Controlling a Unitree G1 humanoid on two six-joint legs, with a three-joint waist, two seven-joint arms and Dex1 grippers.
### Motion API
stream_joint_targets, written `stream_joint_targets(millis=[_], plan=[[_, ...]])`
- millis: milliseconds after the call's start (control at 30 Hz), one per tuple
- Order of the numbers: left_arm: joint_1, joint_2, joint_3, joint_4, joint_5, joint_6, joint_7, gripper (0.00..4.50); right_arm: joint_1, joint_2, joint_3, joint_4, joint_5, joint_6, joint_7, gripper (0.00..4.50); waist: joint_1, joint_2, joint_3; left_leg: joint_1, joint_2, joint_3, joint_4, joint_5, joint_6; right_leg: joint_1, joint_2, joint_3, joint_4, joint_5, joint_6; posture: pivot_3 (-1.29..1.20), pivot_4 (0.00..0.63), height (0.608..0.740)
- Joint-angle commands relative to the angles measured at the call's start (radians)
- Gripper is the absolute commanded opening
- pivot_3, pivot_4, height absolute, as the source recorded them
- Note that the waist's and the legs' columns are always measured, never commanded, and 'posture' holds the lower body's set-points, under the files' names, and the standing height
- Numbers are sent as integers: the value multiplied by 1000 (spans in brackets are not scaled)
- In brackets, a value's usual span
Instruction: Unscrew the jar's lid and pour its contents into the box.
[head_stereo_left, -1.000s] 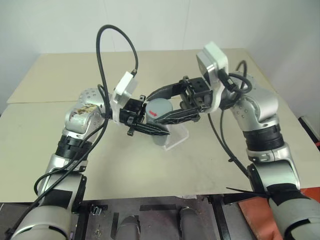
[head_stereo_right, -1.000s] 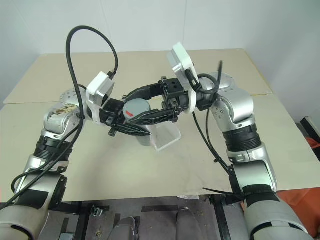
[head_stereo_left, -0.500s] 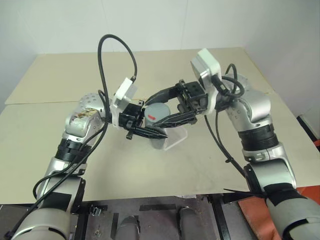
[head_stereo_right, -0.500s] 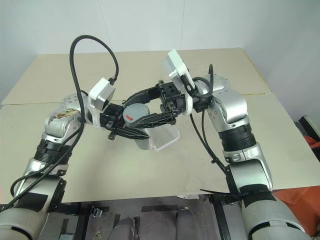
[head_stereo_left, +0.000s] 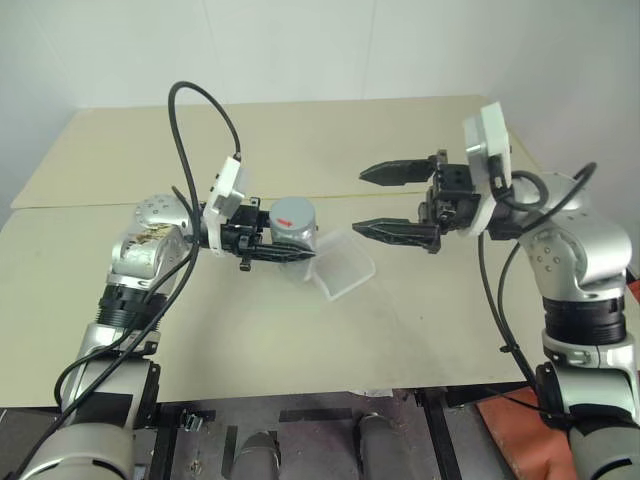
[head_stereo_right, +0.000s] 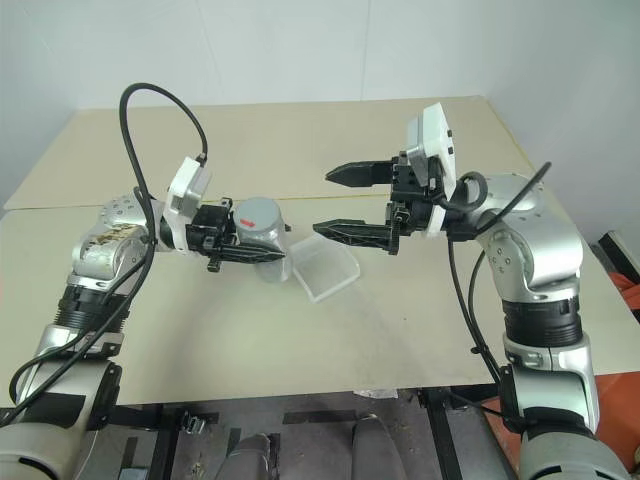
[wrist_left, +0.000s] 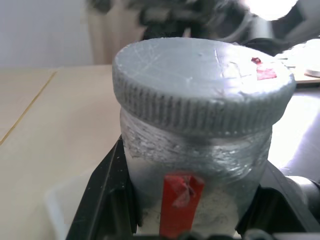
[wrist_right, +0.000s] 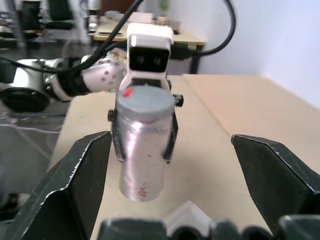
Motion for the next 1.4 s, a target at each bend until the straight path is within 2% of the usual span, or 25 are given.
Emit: stream_joint_targets(millis=[33, 233, 467, 633, 733, 1133, 1400], plan=[[-29, -27, 13, 29, 31, -39, 47, 1938, -4, 33, -10, -133, 28, 84, -154, 4447, 0, 0, 0, 0, 0, 0, 0, 0, 0, 0, 0, 0, 0, 0, 0, 0, 150, 740], [-48, -59, 5, 36, 36, -43, 26, 1938, -54, 133, 107, -186, -47, 175, -354, 4447, 0, 0, 0, -1, 0, 0, 0, 0, 0, 0, 0, 0, 0, 0, 0, 0, 150, 740], [-63, -77, 3, 23, 36, -36, 4, 1938, -118, 216, 184, -75, -115, 133, -400, 4447, 0, 0, 0, 0, 0, 0, 0, 0, 0, 0, 0, 0, 0, 0, 0, 0, 150, 740], [-55, -71, 12, -6, 24, -17, -2, 1938, -144, 236, 191, -1, -153, 109, -396, 4447, -2, 0, 0, -1, 0, 0, 0, 0, 0, 0, 0, 0, 0, 0, 0, 0, 150, 740], [-51, -59, 28, -14, 9, 1, -9, 1938, -135, 222, 170, 14, -145, 109, -384, 4447, -1, 0, 0, -1, 0, -1, 0, 0, 0, 0, 0, 0, 0, 0, 0, 0, 150, 740], [-10, -10, 67, -61, -21, 41, -11, 1938, -90, 53, 49, 76, -106, 64, -294, 4447, 0, 0, 0, -1, 0, 0, 0, 0, 0, 0, 0, 0, 0, 0, 0, 0, 150, 740], [13, -2, 73, -77, -20, 43, 7, 1938, -49, 10, 13, 29, -81, 80, -256, 4447, -2, 0, 0, 0, 0, 0, 0, 0, 0, 0, 0, 0, 0, 0, 0, 0, 150, 740]])
